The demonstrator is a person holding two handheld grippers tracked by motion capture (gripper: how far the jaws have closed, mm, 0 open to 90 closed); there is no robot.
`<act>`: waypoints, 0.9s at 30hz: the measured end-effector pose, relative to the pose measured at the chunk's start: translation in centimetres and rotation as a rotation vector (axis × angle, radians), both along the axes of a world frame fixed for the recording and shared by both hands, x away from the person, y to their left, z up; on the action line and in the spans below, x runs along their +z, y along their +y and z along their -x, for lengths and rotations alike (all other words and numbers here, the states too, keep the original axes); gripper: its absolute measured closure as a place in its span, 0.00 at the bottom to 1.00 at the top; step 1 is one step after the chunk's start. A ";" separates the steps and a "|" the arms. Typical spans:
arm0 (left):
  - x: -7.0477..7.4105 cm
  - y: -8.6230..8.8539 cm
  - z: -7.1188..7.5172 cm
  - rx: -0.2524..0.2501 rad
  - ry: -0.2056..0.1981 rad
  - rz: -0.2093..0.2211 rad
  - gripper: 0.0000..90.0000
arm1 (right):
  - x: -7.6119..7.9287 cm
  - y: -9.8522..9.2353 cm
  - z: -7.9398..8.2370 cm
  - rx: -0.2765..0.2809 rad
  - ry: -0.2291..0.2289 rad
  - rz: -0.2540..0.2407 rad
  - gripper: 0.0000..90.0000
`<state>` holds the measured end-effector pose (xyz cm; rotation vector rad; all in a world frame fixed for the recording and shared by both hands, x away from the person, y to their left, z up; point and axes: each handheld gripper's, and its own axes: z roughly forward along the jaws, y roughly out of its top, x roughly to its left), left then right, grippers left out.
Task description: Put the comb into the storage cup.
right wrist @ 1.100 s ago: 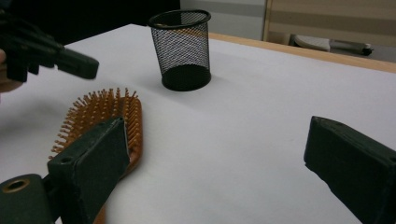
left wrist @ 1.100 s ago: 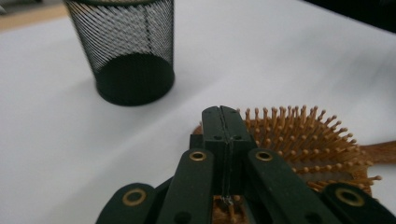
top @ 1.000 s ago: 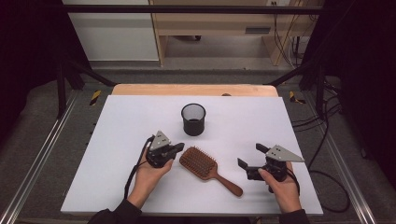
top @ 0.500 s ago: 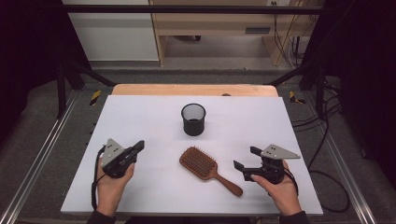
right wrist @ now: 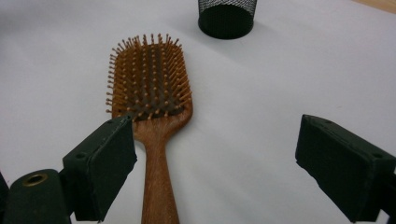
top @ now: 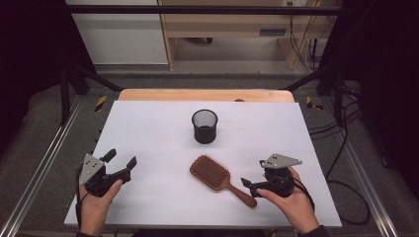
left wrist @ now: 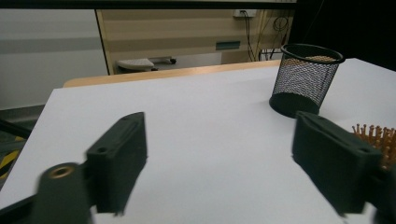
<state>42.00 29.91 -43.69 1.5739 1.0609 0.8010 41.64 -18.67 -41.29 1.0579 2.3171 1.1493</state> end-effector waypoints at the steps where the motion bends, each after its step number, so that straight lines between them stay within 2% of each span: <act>1: -0.1 -0.1 -0.1 -0.003 0.000 0.000 0.10 | 0.1 0.3 0.0 0.006 0.016 0.025 0.14; 3: -0.1 -0.1 -0.1 -0.009 0.001 -0.002 0.08 | 0.0 0.4 0.0 0.010 0.025 0.036 0.14; 4: -0.1 -0.2 -0.1 -0.010 0.000 -0.001 0.06 | -0.1 0.7 -0.1 0.019 0.042 0.066 0.14; 5: -0.1 -0.2 -0.1 -0.014 0.000 -0.002 0.06 | -0.1 0.7 -0.1 0.019 0.042 0.066 0.14; 6: -0.2 -0.3 -0.1 -0.018 0.002 -0.007 0.06 | -0.2 1.0 -0.2 0.029 0.060 0.092 0.14; 11: -0.3 -0.4 -0.2 -0.024 0.006 -0.018 0.05 | -0.4 1.5 -0.5 0.048 0.094 0.130 0.14; 13: -0.4 -0.4 -0.2 -0.025 0.006 -0.019 0.05 | -0.7 2.0 -0.6 0.063 0.118 0.164 0.14; 15: -0.4 -0.4 -0.2 -0.026 0.004 -0.019 0.05 | -0.8 2.2 -0.7 0.069 0.127 0.171 0.14; 17: -0.4 -0.4 -0.3 -0.019 0.005 -0.024 0.04 | -1.2 2.7 -0.7 0.081 0.150 0.200 0.14; 24: -0.4 -0.5 -0.3 -0.019 0.001 -0.039 0.03 | -2.0 3.5 -1.1 0.097 0.190 0.224 0.15; 27: -0.5 -0.8 -0.3 -0.026 0.004 -0.046 0.03 | -2.1 3.8 -1.2 0.107 0.188 0.231 0.14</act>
